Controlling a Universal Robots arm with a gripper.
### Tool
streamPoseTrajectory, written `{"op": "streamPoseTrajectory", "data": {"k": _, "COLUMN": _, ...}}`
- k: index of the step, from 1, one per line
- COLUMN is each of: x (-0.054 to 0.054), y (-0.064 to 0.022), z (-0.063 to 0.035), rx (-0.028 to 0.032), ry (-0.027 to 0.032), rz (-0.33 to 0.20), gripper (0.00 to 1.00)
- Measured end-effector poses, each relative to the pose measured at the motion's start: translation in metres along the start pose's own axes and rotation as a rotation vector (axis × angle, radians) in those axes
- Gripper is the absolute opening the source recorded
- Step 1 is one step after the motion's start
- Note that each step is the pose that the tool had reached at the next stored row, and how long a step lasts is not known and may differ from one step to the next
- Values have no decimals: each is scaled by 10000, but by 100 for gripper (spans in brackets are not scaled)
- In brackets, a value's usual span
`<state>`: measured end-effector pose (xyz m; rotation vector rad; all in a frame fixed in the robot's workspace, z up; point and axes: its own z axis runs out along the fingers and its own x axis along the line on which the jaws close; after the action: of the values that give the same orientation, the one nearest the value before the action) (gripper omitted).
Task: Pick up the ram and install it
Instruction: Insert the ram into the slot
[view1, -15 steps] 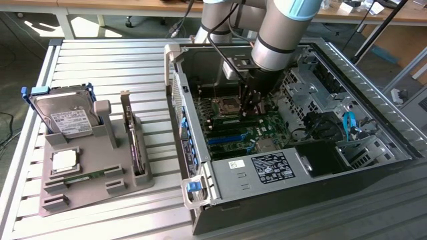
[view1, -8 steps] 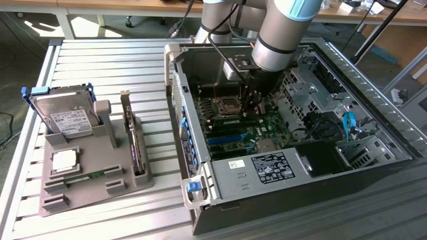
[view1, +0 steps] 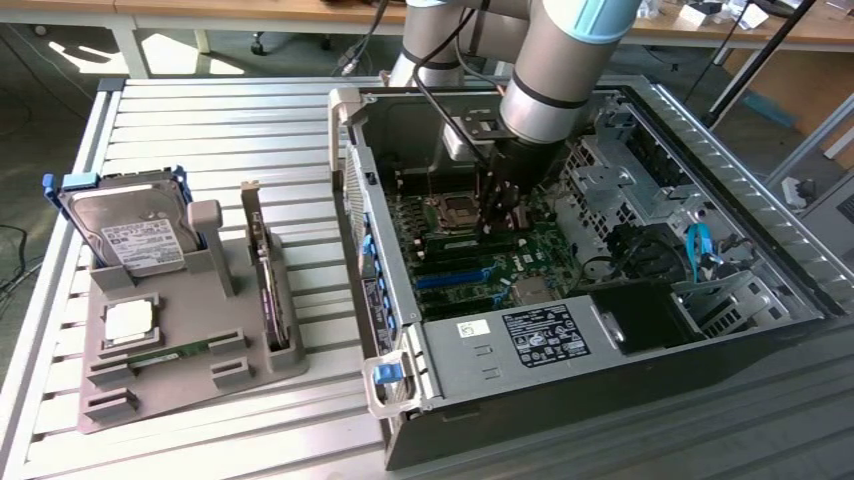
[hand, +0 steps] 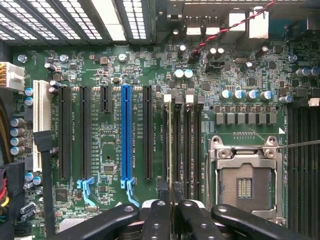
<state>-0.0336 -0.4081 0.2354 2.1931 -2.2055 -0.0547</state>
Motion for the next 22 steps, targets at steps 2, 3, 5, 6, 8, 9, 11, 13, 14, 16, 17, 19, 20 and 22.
{"op": "streamPoseTrajectory", "data": {"k": 2, "x": 0, "y": 0, "z": 0, "rx": -1, "ry": 0, "rz": 0, "gripper": 12}}
{"op": "streamPoseTrajectory", "data": {"k": 3, "x": 0, "y": 0, "z": 1, "rx": -1, "ry": 0, "rz": 0, "gripper": 12}}
{"op": "streamPoseTrajectory", "data": {"k": 5, "x": 1, "y": 0, "z": 2, "rx": -1, "ry": 0, "rz": 1, "gripper": 12}}
{"op": "streamPoseTrajectory", "data": {"k": 6, "x": 1, "y": 0, "z": 2, "rx": -1, "ry": 0, "rz": 1, "gripper": 12}}
{"op": "streamPoseTrajectory", "data": {"k": 8, "x": 1, "y": 0, "z": 2, "rx": 0, "ry": 0, "rz": 1, "gripper": 12}}
{"op": "streamPoseTrajectory", "data": {"k": 9, "x": 1, "y": 0, "z": 2, "rx": -2, "ry": 5, "rz": 2, "gripper": 12}}
{"op": "streamPoseTrajectory", "data": {"k": 11, "x": 1, "y": -1, "z": 3, "rx": 0, "ry": 27, "rz": 1, "gripper": 12}}
{"op": "streamPoseTrajectory", "data": {"k": 13, "x": 1, "y": 0, "z": 3, "rx": 0, "ry": 77, "rz": 4, "gripper": 12}}
{"op": "streamPoseTrajectory", "data": {"k": 14, "x": 1, "y": 0, "z": 3, "rx": 0, "ry": 77, "rz": 4, "gripper": 12}}
{"op": "streamPoseTrajectory", "data": {"k": 16, "x": 1, "y": 1, "z": 4, "rx": -1, "ry": 28, "rz": 3, "gripper": 12}}
{"op": "streamPoseTrajectory", "data": {"k": 17, "x": 1, "y": 0, "z": 5, "rx": -1, "ry": 8, "rz": 2, "gripper": 12}}
{"op": "streamPoseTrajectory", "data": {"k": 19, "x": 0, "y": -1, "z": 7, "rx": 0, "ry": -9, "rz": 0, "gripper": 12}}
{"op": "streamPoseTrajectory", "data": {"k": 20, "x": 0, "y": 0, "z": 7, "rx": 0, "ry": -10, "rz": 0, "gripper": 12}}
{"op": "streamPoseTrajectory", "data": {"k": 22, "x": 1, "y": 0, "z": 6, "rx": 0, "ry": -9, "rz": 0, "gripper": 12}}
